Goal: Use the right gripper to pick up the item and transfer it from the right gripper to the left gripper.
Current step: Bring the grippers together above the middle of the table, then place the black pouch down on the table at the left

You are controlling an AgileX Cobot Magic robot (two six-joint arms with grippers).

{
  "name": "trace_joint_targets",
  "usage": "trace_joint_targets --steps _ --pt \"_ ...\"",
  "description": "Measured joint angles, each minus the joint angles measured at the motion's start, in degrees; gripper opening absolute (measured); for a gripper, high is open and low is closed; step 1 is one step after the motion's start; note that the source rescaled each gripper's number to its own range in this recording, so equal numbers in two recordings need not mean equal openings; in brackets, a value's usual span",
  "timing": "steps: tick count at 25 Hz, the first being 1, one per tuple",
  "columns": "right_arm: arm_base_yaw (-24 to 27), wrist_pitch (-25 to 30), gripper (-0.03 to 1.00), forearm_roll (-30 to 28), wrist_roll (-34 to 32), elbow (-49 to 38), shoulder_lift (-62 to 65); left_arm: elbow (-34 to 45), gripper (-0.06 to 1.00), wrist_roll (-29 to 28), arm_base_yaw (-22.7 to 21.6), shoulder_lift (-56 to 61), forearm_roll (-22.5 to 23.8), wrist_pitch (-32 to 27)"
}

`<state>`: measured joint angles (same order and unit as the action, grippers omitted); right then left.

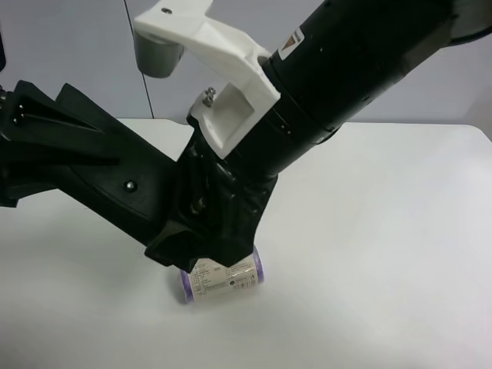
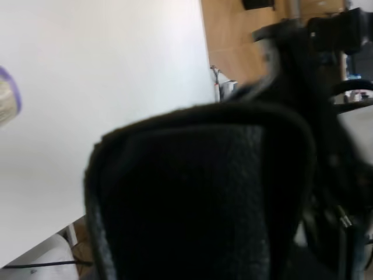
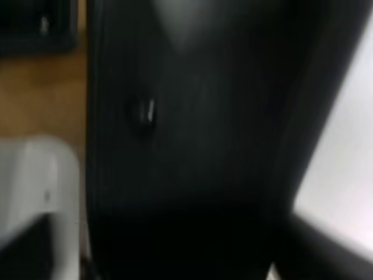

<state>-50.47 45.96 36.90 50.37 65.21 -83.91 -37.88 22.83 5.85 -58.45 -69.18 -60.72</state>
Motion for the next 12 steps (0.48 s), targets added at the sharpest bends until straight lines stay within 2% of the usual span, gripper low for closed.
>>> trace_joint_targets --steps 2,4,8,12 --pt "0.0 0.1 0.92 -0.8 -0.3 0.0 0.0 0.0 0.02 0.0 0.0 0.0 0.0 0.3" --pt "0.0 0.7 0.97 -2.4 -0.9 0.0 0.2 0.0 0.02 0.0 0.0 0.0 0.1 0.3" --pt "0.0 5.0 0.99 -7.5 -5.3 1.4 2.6 0.0 0.01 0.0 0.0 0.0 0.2 0.3" --pt "0.0 11.9 0.99 -14.5 -13.3 4.8 6.5 0.0 0.01 0.0 0.0 0.0 0.2 0.3"
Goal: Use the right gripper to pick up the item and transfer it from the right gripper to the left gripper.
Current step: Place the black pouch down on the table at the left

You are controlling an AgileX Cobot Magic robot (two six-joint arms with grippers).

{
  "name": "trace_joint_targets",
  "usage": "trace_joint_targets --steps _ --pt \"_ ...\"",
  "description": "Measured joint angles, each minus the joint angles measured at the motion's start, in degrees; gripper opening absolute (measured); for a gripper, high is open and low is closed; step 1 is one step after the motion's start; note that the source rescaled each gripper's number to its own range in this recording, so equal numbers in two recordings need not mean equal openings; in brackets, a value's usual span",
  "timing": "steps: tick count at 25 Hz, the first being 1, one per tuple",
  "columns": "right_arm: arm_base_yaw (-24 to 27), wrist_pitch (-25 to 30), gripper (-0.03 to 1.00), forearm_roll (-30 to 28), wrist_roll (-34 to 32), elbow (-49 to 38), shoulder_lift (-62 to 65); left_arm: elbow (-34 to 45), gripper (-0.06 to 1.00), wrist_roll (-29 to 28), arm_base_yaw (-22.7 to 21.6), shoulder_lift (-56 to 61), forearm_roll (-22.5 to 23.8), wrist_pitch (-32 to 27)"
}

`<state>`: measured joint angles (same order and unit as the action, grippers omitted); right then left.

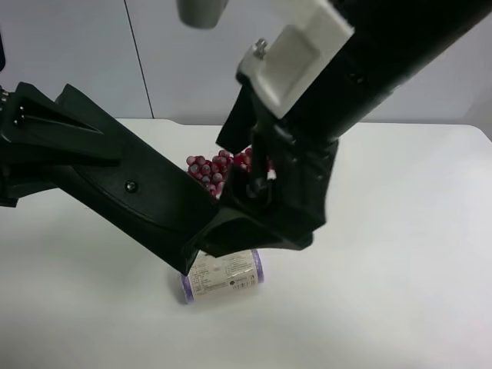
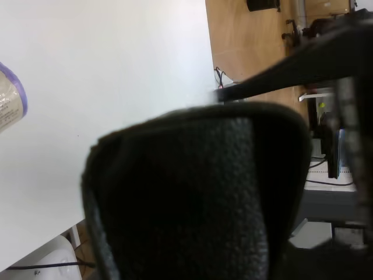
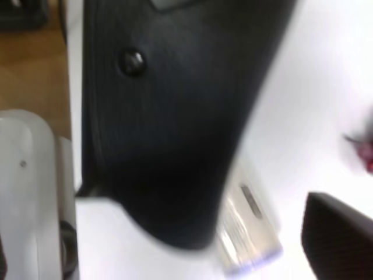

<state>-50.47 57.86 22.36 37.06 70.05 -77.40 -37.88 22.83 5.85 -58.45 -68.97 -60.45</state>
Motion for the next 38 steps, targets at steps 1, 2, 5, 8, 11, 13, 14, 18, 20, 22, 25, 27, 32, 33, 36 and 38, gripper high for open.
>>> trace_joint_targets --steps 1,2,5,8,11,13,14,18,20,22,25,27,32,33,36,38 --pt "0.0 1.8 0.99 -1.8 -2.2 0.7 1.0 0.0 0.01 0.0 0.0 0.0 0.0 0.0" --pt "0.0 3.7 0.99 -3.2 -4.5 1.0 2.3 0.0 0.01 0.0 0.0 0.0 0.0 -0.1" --pt "0.0 8.6 0.99 -6.5 -9.9 1.3 6.2 0.0 0.01 0.1 0.0 0.0 0.0 -0.2" --pt "0.0 11.2 0.99 -7.8 -13.8 1.2 10.6 0.0 0.01 0.2 0.0 0.0 0.0 -0.3" --pt "0.0 11.6 0.99 -8.9 -18.6 1.2 15.5 0.0 0.01 0.3 0.0 0.0 0.0 -0.3" --pt "0.0 11.6 0.99 -9.8 -21.9 1.0 18.9 0.0 0.01 0.3 0.0 0.0 0.0 -0.3" --pt "0.0 11.6 0.99 -10.1 -23.4 0.5 21.1 0.0 0.01 0.3 0.0 0.0 0.0 -0.3" --pt "0.0 11.7 0.99 -11.5 -26.3 -5.6 31.4 0.0 0.01 0.5 0.0 0.0 0.0 -0.3" --pt "0.0 11.8 0.99 -12.3 -26.6 -10.6 37.1 0.0 0.01 0.5 0.0 0.0 0.0 -0.3" --pt "-0.1 12.2 0.99 -12.9 -26.8 -15.4 43.7 0.0 0.01 0.5 0.0 0.0 0.0 -0.3" --pt "-0.1 12.3 0.99 -14.1 -27.8 -22.1 52.4 0.0 0.01 0.6 0.0 0.0 0.1 -0.3" --pt "-0.1 12.3 0.99 -14.9 -28.3 -26.2 57.5 0.0 0.01 0.7 0.0 0.0 0.1 -0.3" --pt "-0.1 7.9 0.99 -16.7 -30.2 -34.8 68.7 0.0 0.01 1.0 0.0 0.0 0.2 -0.3" --pt "-0.1 7.3 0.99 -17.3 -30.8 -36.3 70.1 0.0 0.01 1.1 0.0 0.0 0.2 -0.3" --pt "-0.1 6.2 0.99 -19.1 -32.7 -39.6 73.5 0.0 0.01 1.3 0.0 0.0 0.2 -0.3" --pt "-0.1 5.2 0.99 -20.0 -33.8 -40.8 74.1 0.0 0.01 1.3 0.0 0.0 0.2 -0.3"
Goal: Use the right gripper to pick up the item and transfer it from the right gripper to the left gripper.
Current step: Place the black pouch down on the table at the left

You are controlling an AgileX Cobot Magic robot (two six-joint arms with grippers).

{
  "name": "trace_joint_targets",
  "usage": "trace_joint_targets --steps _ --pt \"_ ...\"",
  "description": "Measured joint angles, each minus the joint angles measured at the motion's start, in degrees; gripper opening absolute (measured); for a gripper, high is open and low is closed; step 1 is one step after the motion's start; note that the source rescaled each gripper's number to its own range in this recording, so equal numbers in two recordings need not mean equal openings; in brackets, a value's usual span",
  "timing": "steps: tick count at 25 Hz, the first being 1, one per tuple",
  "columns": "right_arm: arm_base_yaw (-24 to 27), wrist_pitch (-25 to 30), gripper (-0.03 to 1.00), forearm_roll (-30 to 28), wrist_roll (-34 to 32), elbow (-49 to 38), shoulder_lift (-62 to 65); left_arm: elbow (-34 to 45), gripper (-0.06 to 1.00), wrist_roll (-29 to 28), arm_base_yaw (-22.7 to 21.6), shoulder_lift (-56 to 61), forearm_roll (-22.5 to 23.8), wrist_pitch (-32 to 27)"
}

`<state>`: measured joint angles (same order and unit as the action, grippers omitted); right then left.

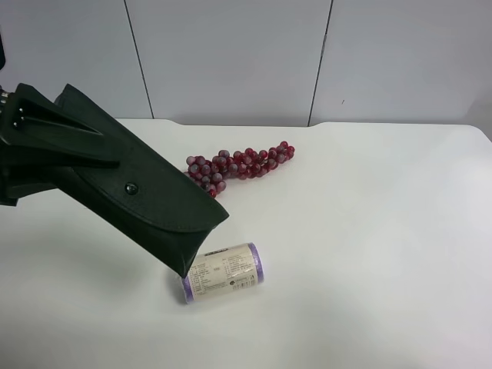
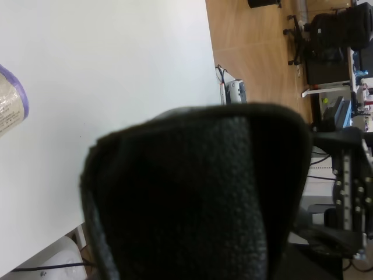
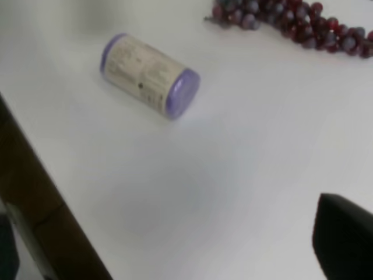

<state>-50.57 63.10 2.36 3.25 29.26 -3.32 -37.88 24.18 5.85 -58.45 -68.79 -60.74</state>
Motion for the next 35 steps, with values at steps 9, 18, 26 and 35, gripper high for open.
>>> trace_joint_targets --steps 9,18,26,35 --pt "0.0 -1.2 0.99 -0.3 -0.4 -0.5 0.1 0.0 0.00 0.2 0.0 0.0 0.0 0.0" --pt "11.0 -1.3 0.99 -0.3 -0.5 -0.5 0.1 0.0 0.00 0.2 0.0 0.0 0.0 0.0" --pt "31.0 -1.6 0.99 -0.3 -0.5 -0.5 3.4 0.0 0.00 0.4 0.0 0.0 0.0 0.0" --pt "44.2 -1.6 0.99 -0.2 -0.5 -0.5 3.5 0.0 0.00 1.7 0.0 0.0 0.2 0.0"
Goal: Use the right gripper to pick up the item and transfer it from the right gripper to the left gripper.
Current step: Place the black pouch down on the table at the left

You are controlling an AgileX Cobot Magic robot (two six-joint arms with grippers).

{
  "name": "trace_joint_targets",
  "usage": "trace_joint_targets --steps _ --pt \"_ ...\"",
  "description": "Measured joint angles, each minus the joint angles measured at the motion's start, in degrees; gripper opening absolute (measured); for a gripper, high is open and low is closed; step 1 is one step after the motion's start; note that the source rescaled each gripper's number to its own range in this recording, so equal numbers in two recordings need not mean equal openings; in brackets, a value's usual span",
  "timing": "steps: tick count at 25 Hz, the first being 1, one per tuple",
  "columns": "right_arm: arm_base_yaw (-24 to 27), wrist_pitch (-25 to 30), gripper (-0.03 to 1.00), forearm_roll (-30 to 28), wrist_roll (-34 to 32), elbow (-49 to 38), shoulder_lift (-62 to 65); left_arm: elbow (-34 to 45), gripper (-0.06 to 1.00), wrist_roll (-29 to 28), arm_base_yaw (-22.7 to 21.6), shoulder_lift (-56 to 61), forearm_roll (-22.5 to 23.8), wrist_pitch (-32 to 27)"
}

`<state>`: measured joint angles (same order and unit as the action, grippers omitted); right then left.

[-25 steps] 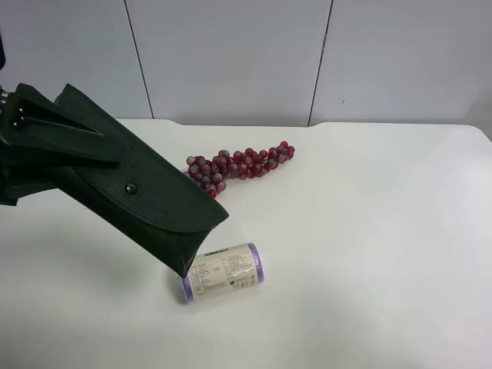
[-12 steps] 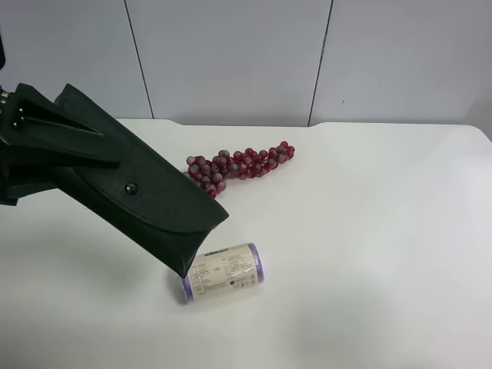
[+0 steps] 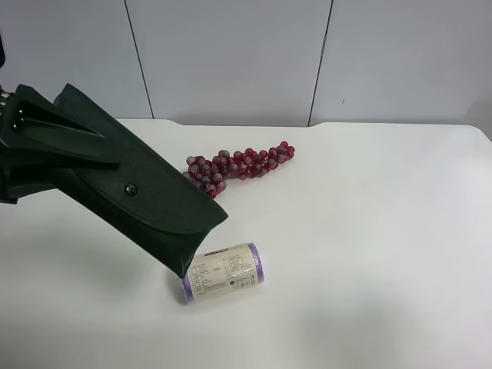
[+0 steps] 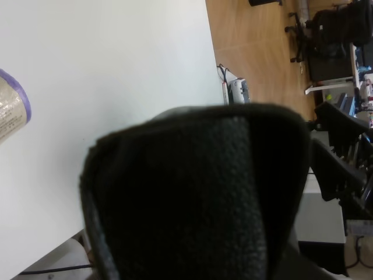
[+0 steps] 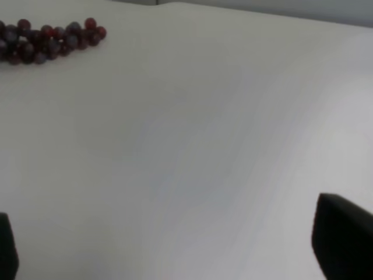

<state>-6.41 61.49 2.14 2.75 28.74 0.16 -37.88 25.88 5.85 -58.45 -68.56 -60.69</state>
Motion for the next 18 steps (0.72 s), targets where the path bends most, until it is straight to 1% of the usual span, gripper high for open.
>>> trace_joint_targets --steps 4,7,10,13,15,18 --pt "2.5 0.0 0.99 0.0 0.0 0.0 0.0 0.0 0.00 1.2 0.0 0.0 1.3 0.1" --pt "2.8 0.0 1.00 0.0 0.0 0.0 0.0 0.0 0.00 4.0 0.0 0.0 2.8 1.6" --pt "2.8 0.0 1.00 0.0 -0.4 0.0 0.0 0.0 0.00 6.1 0.0 0.0 3.9 5.6" --pt "2.8 0.0 1.00 0.0 -0.4 0.0 0.0 0.0 0.00 6.8 0.0 -0.8 4.4 11.8" --pt "2.8 0.0 1.00 0.0 -0.4 0.0 0.0 0.0 0.00 7.8 0.0 -2.6 4.4 14.8" --pt "2.8 0.0 1.00 0.0 -0.4 0.0 0.0 0.0 0.00 10.7 -1.7 -7.2 4.1 15.9"
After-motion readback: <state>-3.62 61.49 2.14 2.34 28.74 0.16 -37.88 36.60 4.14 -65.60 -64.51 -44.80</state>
